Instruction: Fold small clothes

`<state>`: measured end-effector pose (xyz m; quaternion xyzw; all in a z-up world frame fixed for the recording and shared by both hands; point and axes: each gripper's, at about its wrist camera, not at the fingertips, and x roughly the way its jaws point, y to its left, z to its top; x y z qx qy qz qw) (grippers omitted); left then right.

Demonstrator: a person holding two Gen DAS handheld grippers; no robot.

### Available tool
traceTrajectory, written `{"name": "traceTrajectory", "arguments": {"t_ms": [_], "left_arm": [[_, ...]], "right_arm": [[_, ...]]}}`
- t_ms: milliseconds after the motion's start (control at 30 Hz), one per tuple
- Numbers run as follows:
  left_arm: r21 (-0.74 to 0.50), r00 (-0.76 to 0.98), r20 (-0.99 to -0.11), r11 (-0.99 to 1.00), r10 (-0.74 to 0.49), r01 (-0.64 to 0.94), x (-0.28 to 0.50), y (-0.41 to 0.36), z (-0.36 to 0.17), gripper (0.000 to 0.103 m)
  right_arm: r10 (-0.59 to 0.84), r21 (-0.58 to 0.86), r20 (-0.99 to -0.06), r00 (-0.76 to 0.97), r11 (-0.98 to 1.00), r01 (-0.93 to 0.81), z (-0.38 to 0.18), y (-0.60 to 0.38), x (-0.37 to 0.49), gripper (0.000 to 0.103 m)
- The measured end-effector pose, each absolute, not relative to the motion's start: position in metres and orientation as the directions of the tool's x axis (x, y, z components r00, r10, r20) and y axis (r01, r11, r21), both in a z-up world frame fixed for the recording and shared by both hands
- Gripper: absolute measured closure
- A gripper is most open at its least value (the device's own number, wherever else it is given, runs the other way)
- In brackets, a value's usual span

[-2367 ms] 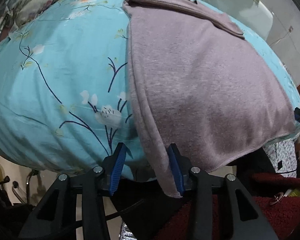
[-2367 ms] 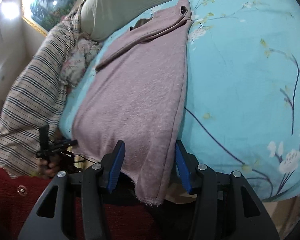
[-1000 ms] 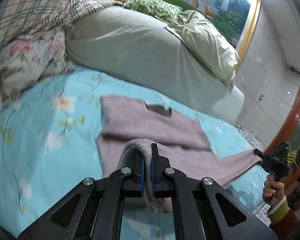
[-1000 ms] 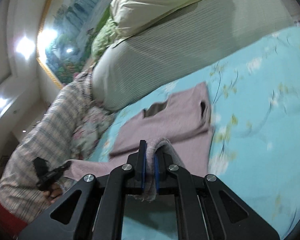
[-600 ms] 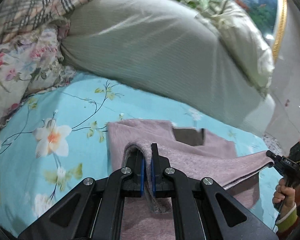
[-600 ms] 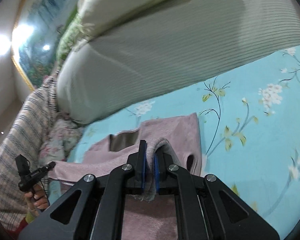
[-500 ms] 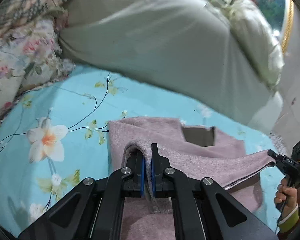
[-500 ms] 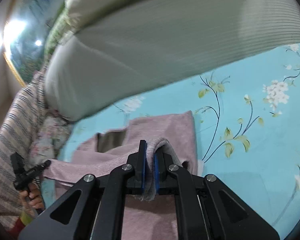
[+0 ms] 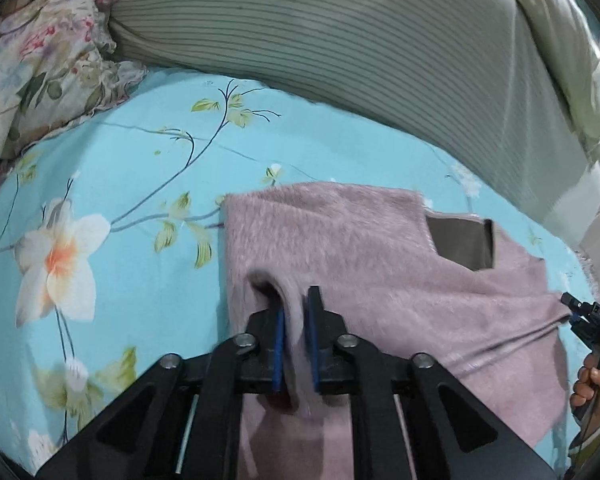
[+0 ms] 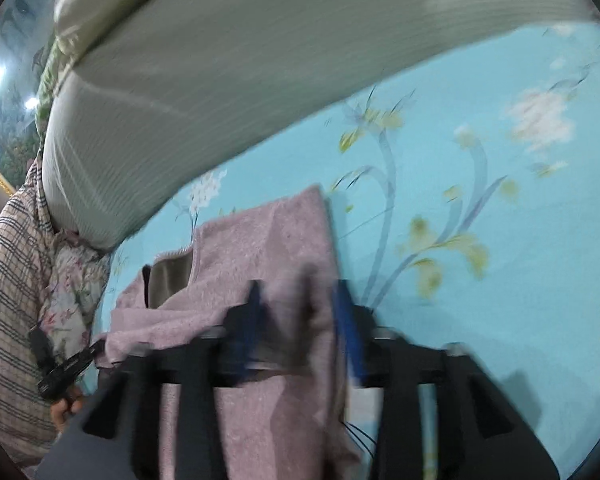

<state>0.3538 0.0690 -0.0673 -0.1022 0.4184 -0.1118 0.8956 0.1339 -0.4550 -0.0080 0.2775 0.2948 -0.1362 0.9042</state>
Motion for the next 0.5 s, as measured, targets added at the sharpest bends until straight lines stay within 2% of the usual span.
{"name": "traceTrajectory", "arguments": {"t_ms": [67,100,167,333,400,500], "left_arm": [[-0.285,0.62,-0.726,0.95,-0.298,0.123,0.337,0.069,-0.064,0.07],[-0.284,0.618,-0.726,0.95,-0.303,0.132,0.327,0.067,-0.063,0.068],[-0.282,0.602,-0.727,0.943,-0.331,0.178,0.305,0.056,-0.061,0.068],[-0.255,0.486,-0.777,0.906,-0.399,0.337,0.275,0.0,-0.079,0.068],[-0.203,0.448,-0.817,0.908,-0.363,0.366,0.282,-0.022,-0.09,0.068],[-0.133,0.469,-0.824,0.912,-0.32,0.389,0.297,-0.037,-0.09,0.066]], "right_arm": [[-0.099,0.402,-0.585,0.805,0.826,0.394,0.003,-0.445,0.118,0.043],[-0.089,0.389,-0.579,0.81,0.844,0.37,0.007,-0.437,0.112,0.043],[-0.04,0.347,-0.596,0.802,0.888,0.302,0.007,-0.416,0.115,0.044],[0.053,0.155,-0.779,0.625,0.982,0.109,-0.029,-0.351,0.164,0.052],[-0.004,0.058,-0.832,0.554,0.994,0.094,-0.046,-0.339,0.186,0.053],[-0.095,-0.036,-0.834,0.543,0.992,0.119,-0.051,-0.344,0.209,0.054]]}}
